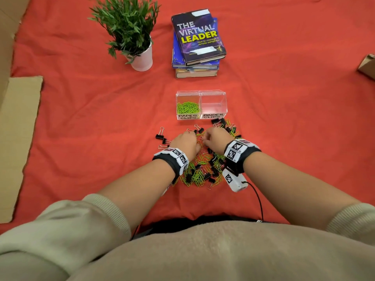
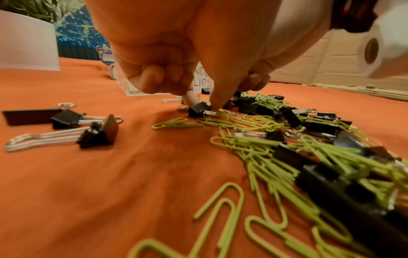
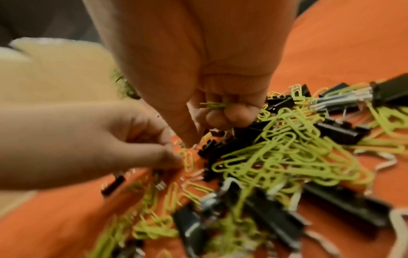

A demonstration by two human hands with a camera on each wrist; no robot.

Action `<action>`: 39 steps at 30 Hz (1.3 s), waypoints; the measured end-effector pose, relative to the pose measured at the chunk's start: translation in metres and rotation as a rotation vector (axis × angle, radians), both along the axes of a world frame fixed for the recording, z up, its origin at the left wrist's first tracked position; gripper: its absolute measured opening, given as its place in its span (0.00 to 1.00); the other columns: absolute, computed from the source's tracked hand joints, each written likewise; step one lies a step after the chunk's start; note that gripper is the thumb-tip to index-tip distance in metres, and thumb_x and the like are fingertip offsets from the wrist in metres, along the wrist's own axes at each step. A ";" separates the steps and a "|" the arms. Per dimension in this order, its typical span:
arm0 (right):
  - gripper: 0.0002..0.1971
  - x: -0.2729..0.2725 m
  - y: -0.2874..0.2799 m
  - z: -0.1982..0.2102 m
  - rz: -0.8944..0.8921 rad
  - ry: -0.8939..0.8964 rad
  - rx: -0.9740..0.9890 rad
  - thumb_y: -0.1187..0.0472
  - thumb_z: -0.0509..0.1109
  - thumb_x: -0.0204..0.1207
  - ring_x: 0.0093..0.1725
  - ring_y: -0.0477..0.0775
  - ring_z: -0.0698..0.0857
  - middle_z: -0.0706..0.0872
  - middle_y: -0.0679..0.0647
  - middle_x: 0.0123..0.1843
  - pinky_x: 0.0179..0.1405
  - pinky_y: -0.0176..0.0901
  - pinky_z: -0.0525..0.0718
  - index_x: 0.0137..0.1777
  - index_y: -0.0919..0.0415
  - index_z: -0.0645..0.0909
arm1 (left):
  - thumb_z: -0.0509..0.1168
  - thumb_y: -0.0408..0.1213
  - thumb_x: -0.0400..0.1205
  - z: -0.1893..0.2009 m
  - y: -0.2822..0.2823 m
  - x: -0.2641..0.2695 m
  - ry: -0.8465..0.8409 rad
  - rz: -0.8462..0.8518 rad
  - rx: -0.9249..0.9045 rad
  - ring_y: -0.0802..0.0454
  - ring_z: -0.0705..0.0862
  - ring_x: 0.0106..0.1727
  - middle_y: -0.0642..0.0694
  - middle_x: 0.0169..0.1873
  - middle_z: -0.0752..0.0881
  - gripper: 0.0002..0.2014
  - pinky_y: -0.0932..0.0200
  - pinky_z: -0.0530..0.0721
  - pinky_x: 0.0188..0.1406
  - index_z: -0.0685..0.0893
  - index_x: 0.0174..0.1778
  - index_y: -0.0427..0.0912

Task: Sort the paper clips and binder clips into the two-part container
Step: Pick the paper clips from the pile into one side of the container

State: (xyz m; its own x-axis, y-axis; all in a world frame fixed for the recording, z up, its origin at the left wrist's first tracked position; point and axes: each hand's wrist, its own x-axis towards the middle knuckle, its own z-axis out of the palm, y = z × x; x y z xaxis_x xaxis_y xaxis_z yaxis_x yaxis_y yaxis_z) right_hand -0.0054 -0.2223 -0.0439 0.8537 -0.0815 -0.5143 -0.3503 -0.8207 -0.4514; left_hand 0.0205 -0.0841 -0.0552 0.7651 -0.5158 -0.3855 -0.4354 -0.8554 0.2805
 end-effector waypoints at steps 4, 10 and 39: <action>0.04 -0.004 -0.009 -0.001 0.099 0.050 -0.135 0.61 0.64 0.75 0.44 0.57 0.85 0.86 0.56 0.45 0.44 0.50 0.87 0.45 0.60 0.78 | 0.57 0.45 0.84 0.006 0.013 0.010 -0.010 0.083 -0.055 0.41 0.81 0.48 0.39 0.49 0.81 0.14 0.51 0.76 0.41 0.76 0.53 0.37; 0.08 0.008 -0.014 0.008 0.106 -0.064 -0.162 0.61 0.62 0.77 0.38 0.54 0.82 0.85 0.53 0.43 0.33 0.42 0.78 0.54 0.56 0.80 | 0.60 0.42 0.80 0.010 0.042 0.037 -0.049 0.297 -0.031 0.35 0.83 0.54 0.36 0.52 0.84 0.13 0.45 0.82 0.49 0.77 0.55 0.37; 0.08 0.020 -0.004 0.010 -0.525 0.081 0.517 0.62 0.65 0.77 0.25 0.52 0.77 0.81 0.57 0.31 0.25 0.42 0.78 0.45 0.66 0.83 | 0.57 0.36 0.83 0.006 0.018 0.015 0.064 0.069 -0.138 0.40 0.80 0.49 0.39 0.51 0.77 0.08 0.48 0.78 0.48 0.77 0.52 0.36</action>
